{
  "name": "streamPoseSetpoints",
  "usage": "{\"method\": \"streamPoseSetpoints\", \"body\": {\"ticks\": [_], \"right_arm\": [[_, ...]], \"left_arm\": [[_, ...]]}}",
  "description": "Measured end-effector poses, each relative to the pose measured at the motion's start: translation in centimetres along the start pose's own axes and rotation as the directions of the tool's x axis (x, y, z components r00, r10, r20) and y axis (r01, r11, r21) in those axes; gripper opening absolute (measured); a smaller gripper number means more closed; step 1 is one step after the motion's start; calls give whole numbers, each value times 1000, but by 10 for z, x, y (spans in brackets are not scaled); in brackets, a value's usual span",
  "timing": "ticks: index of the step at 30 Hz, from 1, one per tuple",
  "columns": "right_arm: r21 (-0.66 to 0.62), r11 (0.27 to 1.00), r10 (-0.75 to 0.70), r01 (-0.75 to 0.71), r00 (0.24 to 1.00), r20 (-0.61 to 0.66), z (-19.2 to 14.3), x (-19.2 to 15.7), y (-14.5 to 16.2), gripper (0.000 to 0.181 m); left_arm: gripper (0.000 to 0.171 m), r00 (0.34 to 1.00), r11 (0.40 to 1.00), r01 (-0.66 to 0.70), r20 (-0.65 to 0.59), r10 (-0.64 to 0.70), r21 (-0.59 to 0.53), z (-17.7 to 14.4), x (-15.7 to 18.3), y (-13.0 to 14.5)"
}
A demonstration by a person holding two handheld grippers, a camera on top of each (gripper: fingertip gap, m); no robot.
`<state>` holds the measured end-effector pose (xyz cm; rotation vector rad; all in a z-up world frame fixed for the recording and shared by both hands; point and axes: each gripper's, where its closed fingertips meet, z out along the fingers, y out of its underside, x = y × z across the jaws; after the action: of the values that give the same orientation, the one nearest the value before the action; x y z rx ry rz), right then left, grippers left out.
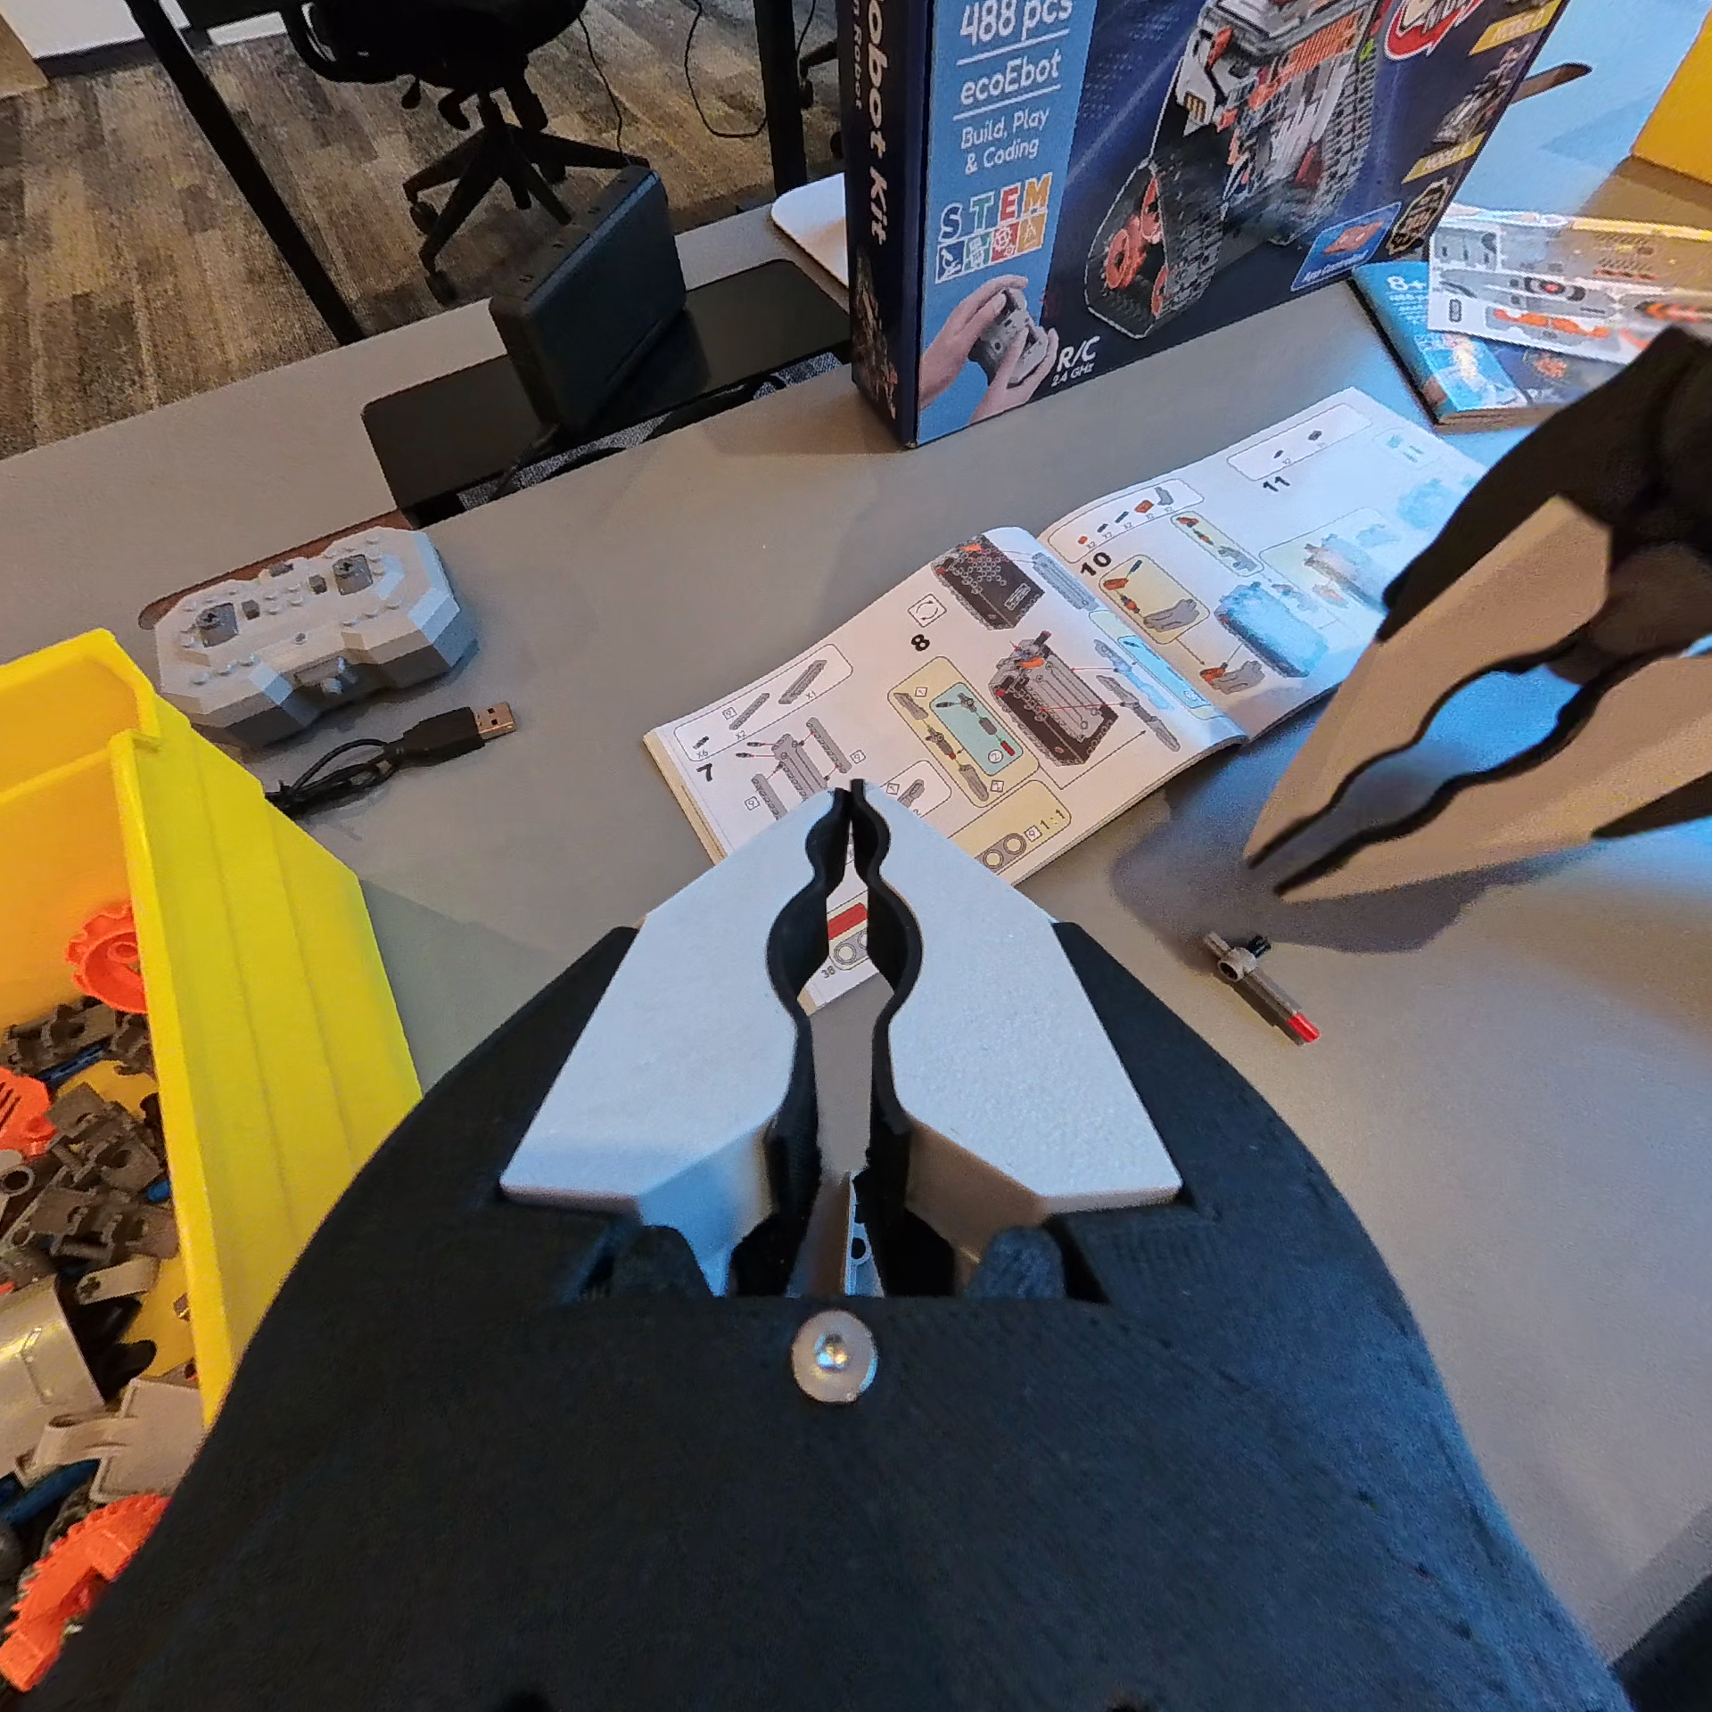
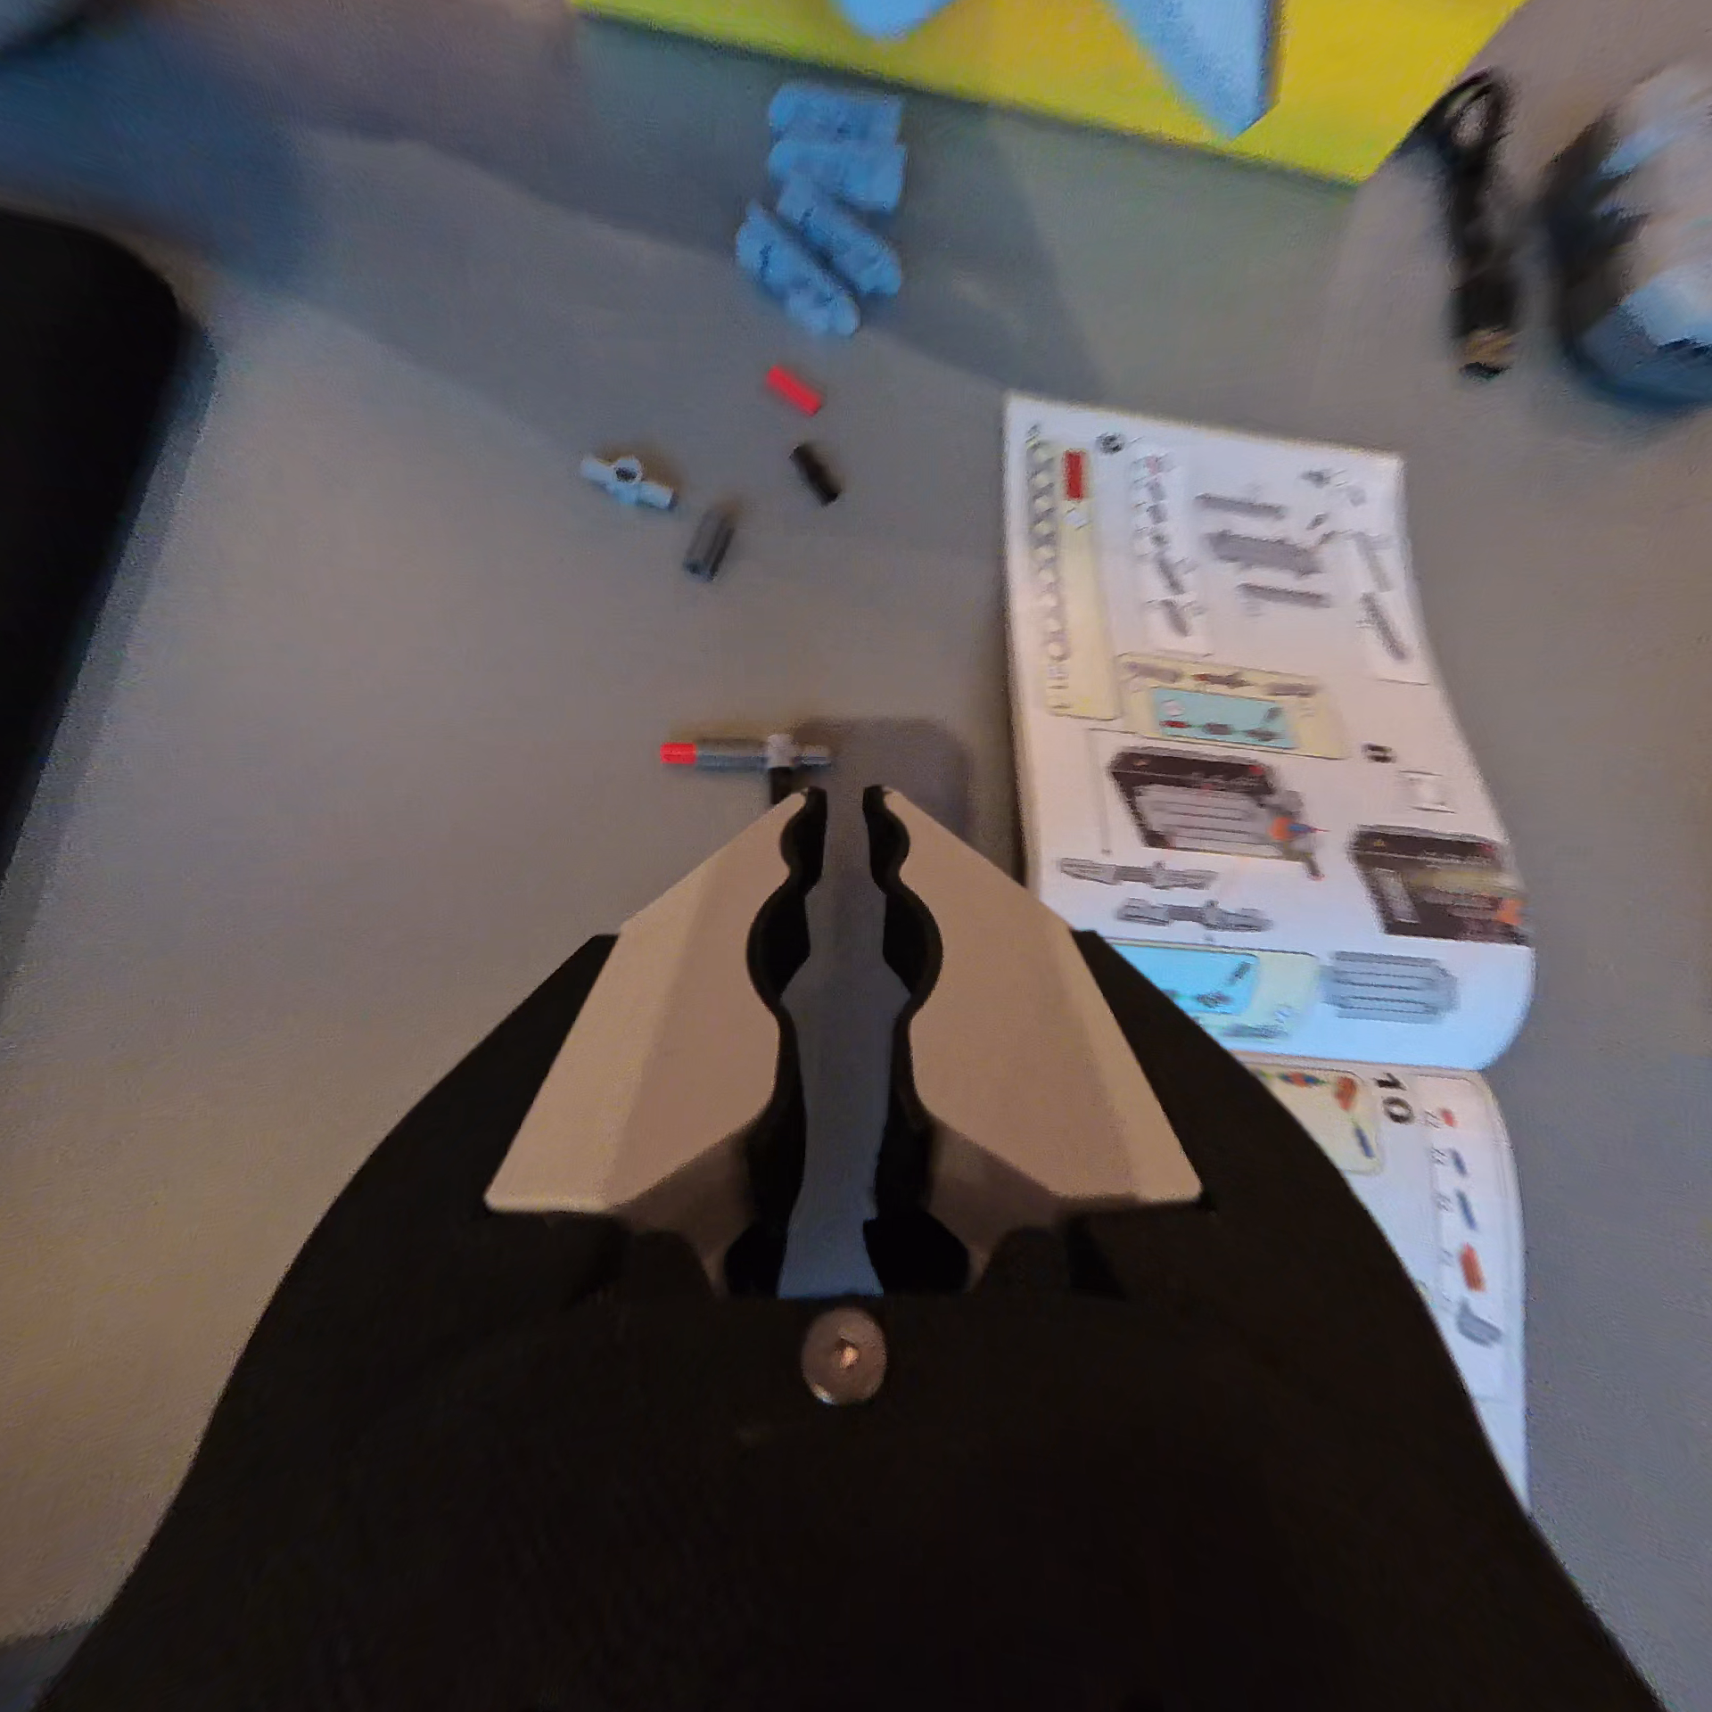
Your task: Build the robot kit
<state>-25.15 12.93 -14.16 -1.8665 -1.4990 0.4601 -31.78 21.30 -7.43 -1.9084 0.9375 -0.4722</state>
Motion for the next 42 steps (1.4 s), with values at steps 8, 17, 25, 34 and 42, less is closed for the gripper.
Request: {"method": "streamPoseSetpoints", "body": {"ticks": [8, 17, 25, 34, 42], "right_arm": [[-64, 998, -15, 19, 998, 62, 16, -14, 5, 10], [-36, 999, 21, -17, 993, 114, 19, -20, 4, 4], [135, 990, -32, 30, 999, 15, 0, -2, -20, 3], [246, 968, -37, 55, 996, -78, -20, 13, -36, 3], [255, 962, -57, 97, 986, -159, -24, 21, -37, 4]], "left_arm": [[0, 1000, 1000, 3, -2, -3, 3, -1, 0, 0], [0, 1000, 1000, 5, -7, -5, 7, -2, 0, -1], [0, 996, 997, 66, -67, -63, 30, -3, 4, -4], [0, 972, 984, 172, -170, -164, 37, -3, 11, -6], [11, 639, 871, 487, -653, -408, -68, -27, 62, -31]]}}
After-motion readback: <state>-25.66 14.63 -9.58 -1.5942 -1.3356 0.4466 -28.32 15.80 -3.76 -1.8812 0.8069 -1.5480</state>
